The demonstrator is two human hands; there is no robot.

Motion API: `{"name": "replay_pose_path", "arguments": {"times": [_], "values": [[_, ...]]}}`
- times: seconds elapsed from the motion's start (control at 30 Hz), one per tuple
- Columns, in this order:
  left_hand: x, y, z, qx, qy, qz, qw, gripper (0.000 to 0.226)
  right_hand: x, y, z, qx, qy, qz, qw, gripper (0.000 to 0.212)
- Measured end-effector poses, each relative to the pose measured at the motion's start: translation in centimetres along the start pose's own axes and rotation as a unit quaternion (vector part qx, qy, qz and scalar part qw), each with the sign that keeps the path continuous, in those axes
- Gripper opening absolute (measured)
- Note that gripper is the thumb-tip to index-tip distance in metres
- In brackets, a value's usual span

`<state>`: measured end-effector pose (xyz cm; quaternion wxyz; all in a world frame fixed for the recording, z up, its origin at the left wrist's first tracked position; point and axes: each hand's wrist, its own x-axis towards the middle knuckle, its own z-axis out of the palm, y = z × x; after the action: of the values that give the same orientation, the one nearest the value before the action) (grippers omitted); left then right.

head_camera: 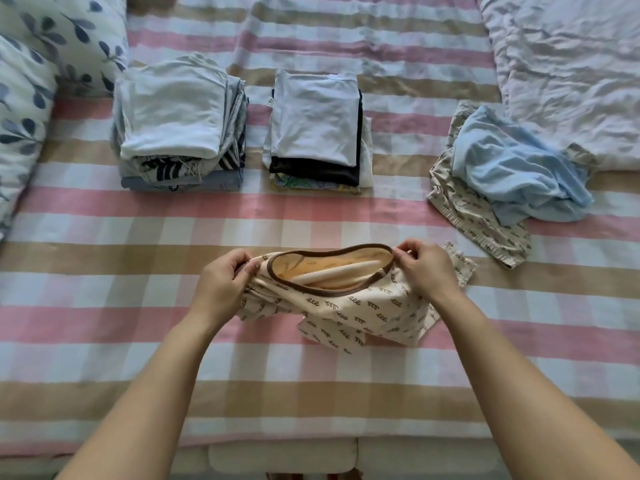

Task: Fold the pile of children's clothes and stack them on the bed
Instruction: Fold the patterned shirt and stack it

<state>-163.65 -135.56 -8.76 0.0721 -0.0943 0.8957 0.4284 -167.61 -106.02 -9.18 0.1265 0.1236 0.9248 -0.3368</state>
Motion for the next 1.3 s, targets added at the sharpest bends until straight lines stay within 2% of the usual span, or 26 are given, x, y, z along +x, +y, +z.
{"name": "replay_pose_path", "arguments": {"times": [0.1,0.27,0.3,0.37,0.43,0.5,0.57,0.67,0.77,0.83,0.9,1.1,1.17,1.3], "values": [[1.1,-2.8,2.6,0.068,-0.031,-0.028,0.997,0.020,1.2,1.8,3.6,-0.058,-0.038,0.029,0.997,0.017],[0.9,-5.1,5.9,0.057,-0.084,-0.041,0.994,0.020,1.8,4.0,7.3,-0.036,-0.043,0.056,0.997,0.018],[0.6,-5.2,6.1,0.018,-0.105,-0.064,0.992,0.024,1.8,4.1,7.4,-0.026,-0.042,0.056,0.997,0.021],[0.2,-5.4,6.0,-0.097,-0.122,-0.157,0.975,0.046,1.0,4.1,6.8,0.002,-0.005,0.041,0.999,0.027],[0.3,-5.9,5.6,-0.214,-0.082,-0.266,0.936,0.054,-0.5,4.2,6.1,0.018,0.053,0.025,0.998,0.028],[0.4,-6.4,5.3,-0.300,-0.057,-0.340,0.890,0.042,-2.2,4.5,5.6,0.010,0.058,0.034,0.998,0.029],[0.5,-6.7,5.3,-0.337,-0.088,-0.366,0.863,0.028,-3.6,4.8,5.8,0.006,-0.001,0.063,0.998,0.035],[0.3,-6.4,5.6,-0.325,-0.156,-0.343,0.868,0.017,-4.7,5.1,7.2,0.045,-0.054,0.093,0.993,0.040],[0.2,-5.9,6.5,-0.254,-0.177,-0.259,0.915,0.006,-4.8,5.0,8.8,0.051,-0.021,0.078,0.995,0.028],[-0.1,-5.6,7.3,-0.218,-0.164,-0.223,0.936,0.003,-4.5,5.0,9.7,0.057,-0.001,0.076,0.995,0.014],[-0.4,-5.4,8.0,-0.199,-0.141,-0.215,0.946,0.007,-4.3,5.2,10.1,0.057,0.004,0.081,0.995,0.010],[-1.1,-5.8,7.8,-0.206,-0.096,-0.209,0.951,0.008,-4.8,5.2,9.4,0.124,0.017,0.087,0.988,0.006],[-1.5,-5.5,7.0,-0.214,-0.085,-0.191,0.954,0.007,-5.3,4.7,8.1,0.126,0.042,0.062,0.989,0.012],[-2.4,-4.1,3.8,-0.197,-0.031,-0.137,0.970,0.015,-6.7,3.1,4.0,0.039,0.082,-0.038,0.995,0.016]]}}
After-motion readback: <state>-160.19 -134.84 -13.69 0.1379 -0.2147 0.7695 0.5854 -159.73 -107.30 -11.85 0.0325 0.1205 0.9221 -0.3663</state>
